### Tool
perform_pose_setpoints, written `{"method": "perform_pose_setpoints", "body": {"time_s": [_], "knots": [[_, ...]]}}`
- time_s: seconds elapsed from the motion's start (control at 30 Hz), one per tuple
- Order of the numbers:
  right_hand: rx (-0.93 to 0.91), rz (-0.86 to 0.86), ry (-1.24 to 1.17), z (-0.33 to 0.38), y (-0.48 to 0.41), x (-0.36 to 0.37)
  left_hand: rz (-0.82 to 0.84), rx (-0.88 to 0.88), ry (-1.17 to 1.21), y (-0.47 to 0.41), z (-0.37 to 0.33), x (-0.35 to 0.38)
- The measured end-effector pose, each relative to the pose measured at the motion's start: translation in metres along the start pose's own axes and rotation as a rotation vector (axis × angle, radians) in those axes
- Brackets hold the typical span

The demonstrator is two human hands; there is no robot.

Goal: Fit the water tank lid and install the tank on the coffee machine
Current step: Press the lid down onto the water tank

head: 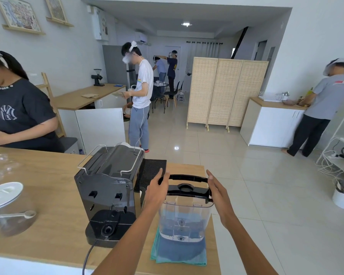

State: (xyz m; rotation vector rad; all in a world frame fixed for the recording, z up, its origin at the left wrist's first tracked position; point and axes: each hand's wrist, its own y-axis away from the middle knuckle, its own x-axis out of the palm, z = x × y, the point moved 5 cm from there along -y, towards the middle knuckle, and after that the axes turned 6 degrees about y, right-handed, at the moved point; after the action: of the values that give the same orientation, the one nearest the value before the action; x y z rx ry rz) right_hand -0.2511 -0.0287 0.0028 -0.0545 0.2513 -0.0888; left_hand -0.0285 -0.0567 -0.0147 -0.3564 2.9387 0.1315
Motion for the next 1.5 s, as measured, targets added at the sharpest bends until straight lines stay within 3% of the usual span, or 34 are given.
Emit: {"method": "perform_pose_setpoints", "body": {"time_s": [0.57,1.1,1.5], "knots": [[0.025,0.036,-0.048,-0.015,0.002,0.004,0.157,0.058,0.119,0.016,0.010,-0.004],[-0.038,0.097,0.243,-0.044,0.024,0.010,0.237,0.215,-0.050,0.036,0.023,-0.006],[-0.108,0.087,0.317,-0.043,0.022,0.012,0.279,0.177,-0.132,0.034,0.041,-0.005]]}}
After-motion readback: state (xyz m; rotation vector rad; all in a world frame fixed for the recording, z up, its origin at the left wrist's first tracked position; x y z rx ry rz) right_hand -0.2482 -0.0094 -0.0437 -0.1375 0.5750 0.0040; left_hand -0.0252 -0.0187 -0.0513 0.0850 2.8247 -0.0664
